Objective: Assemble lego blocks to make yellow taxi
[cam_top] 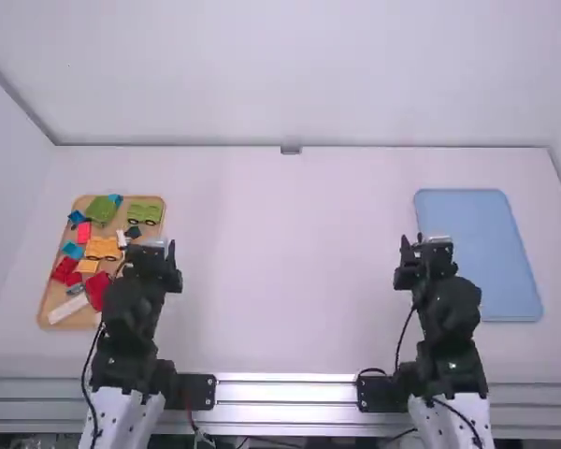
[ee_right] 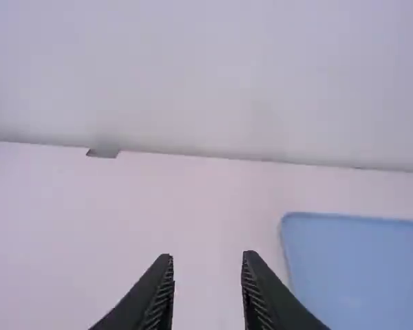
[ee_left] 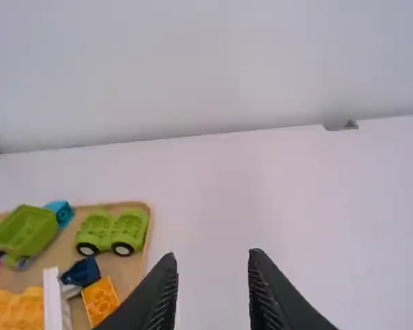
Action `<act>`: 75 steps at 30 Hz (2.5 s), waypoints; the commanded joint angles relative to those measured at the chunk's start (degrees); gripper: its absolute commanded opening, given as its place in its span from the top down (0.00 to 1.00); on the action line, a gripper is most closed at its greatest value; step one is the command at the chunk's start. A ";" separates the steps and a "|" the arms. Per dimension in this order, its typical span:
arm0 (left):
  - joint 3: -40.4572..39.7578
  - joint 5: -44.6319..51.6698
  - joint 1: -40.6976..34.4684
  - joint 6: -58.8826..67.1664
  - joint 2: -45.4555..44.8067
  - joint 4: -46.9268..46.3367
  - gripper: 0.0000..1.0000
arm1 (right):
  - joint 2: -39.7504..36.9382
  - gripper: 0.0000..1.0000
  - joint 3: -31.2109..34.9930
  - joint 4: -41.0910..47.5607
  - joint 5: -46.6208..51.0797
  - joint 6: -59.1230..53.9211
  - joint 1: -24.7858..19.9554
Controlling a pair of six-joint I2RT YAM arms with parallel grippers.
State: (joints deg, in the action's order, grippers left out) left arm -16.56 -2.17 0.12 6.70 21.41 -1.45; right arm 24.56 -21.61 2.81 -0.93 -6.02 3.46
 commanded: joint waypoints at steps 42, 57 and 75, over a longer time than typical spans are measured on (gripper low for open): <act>-75.06 -8.82 17.43 -19.84 74.45 -34.82 0.02 | 57.20 0.03 -55.35 7.77 -2.12 12.05 3.68; -94.38 4.15 31.08 -35.08 99.56 -58.73 0.01 | 58.29 0.02 -56.37 8.04 -1.60 8.74 5.40; -87.56 -0.57 33.83 -48.04 101.61 -59.74 0.01 | 58.29 0.02 -54.03 5.99 -1.75 8.74 4.66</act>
State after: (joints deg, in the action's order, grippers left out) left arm -105.41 0.97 33.95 -35.24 122.04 -60.77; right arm 82.46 -75.77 9.10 -2.70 2.83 8.03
